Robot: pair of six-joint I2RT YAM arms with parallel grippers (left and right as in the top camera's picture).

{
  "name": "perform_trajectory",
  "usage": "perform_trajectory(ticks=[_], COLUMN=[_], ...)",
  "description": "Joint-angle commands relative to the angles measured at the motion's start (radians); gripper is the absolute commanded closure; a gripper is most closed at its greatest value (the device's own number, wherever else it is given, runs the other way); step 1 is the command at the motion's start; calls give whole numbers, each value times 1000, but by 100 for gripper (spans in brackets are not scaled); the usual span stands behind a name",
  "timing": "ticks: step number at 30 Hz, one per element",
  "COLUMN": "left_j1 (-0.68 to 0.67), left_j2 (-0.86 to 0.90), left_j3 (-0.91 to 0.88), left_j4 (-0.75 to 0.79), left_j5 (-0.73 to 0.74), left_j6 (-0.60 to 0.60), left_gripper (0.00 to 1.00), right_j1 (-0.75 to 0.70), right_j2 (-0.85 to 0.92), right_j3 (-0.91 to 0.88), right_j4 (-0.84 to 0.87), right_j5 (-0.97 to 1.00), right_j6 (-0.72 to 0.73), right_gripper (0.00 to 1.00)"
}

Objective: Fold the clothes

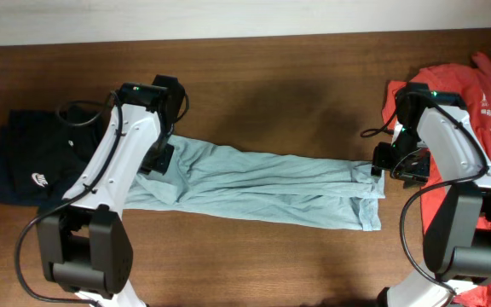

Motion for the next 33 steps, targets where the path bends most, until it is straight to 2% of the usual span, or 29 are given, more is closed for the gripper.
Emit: perform_trajectory(ticks=[1,6,9,11,12,15,20,23,26,29,33], left_j1=[10,16,33,47,53,74,109,126,154,180,196], left_j2=[-6,-6,-6,-6,-6,23,108,150,185,208,214], left_j3=[4,4,4,4,3,2,2,2,2,2,2], left_j4=[-3,-2,22,136,210,401,534,592,635,671,684], left_j5=[-23,-59,-79,-32,23,245,261,262,262,274,342], left_j6=[-14,-35,-60,-54,-14,188,229,262,269,269,269], left_gripper=[74,73,61,47,43,43,44,53,56,65,66], right_j1=[5,5,5,5,5,3,3,3,3,-5,-30], right_j2=[-27,-27,-27,-27,-27,-27,-27,-27,-27,-27,-27], right_j3=[15,15,15,15,15,15,15,15,15,15,15], right_j4=[-1,-1,0,8,15,40,51,53,60,64,63], right_j5=[12,12,12,12,8,-31,-55,-55,-55,-55,-56], right_j6=[8,8,8,11,26,39,38,38,58,61,61], right_gripper=[35,35,33,31,29,25,20,19,19,19,19])
